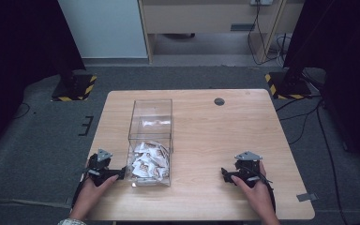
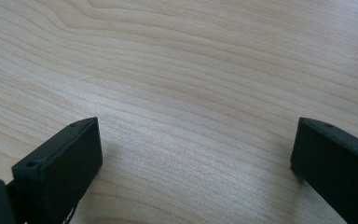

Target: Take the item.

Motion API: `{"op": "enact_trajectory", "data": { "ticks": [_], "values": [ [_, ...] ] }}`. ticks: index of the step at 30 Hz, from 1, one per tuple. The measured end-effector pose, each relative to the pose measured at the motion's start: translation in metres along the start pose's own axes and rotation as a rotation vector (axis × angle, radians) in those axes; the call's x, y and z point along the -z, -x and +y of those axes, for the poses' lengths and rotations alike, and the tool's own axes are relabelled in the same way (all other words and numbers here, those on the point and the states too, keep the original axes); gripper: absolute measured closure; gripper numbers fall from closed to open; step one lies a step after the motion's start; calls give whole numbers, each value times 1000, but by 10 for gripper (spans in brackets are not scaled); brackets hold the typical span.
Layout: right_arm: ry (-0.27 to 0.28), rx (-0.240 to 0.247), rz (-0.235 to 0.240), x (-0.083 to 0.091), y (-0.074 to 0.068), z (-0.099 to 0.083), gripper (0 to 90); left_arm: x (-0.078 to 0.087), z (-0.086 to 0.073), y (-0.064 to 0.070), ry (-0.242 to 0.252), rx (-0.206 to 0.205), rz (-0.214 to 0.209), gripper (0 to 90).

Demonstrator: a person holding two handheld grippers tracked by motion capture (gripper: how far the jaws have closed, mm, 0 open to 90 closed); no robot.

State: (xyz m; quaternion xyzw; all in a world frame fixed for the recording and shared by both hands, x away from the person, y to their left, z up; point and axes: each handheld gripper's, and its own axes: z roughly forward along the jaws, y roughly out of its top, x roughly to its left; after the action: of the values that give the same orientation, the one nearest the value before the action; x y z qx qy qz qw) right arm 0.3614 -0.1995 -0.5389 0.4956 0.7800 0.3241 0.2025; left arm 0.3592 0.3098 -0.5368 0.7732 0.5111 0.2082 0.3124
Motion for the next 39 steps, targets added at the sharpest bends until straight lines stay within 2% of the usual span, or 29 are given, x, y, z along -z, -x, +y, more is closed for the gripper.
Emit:
{"op": "enact_trajectory", "data": {
  "ticks": [9, 11, 17, 27, 32, 34, 39],
  "values": [
    [-1, -11, 7, 1, 0, 1, 46, 0, 0, 0, 1, -2, -4, 0],
    [-12, 0, 30, 3, -2, 3, 60, 0, 0, 0, 1, -2, -5, 0],
    [8, 30, 29, 12, -11, 10, 77, 0, 0, 0, 1, -2, -5, 0],
    [0, 21, 53, 18, -19, 19, 114, -1, 0, 0, 2, -2, -7, 0],
    [1, 40, 64, 27, -29, 29, 190, -1, 1, 0, 1, -3, -7, 0],
    [0, 77, 73, 30, -37, 36, 253, -1, 1, 0, 2, -2, -6, 0],
    [-18, 108, 99, 29, -50, 45, 279, -1, 1, 0, 2, -3, -6, 0]
  ]
}}
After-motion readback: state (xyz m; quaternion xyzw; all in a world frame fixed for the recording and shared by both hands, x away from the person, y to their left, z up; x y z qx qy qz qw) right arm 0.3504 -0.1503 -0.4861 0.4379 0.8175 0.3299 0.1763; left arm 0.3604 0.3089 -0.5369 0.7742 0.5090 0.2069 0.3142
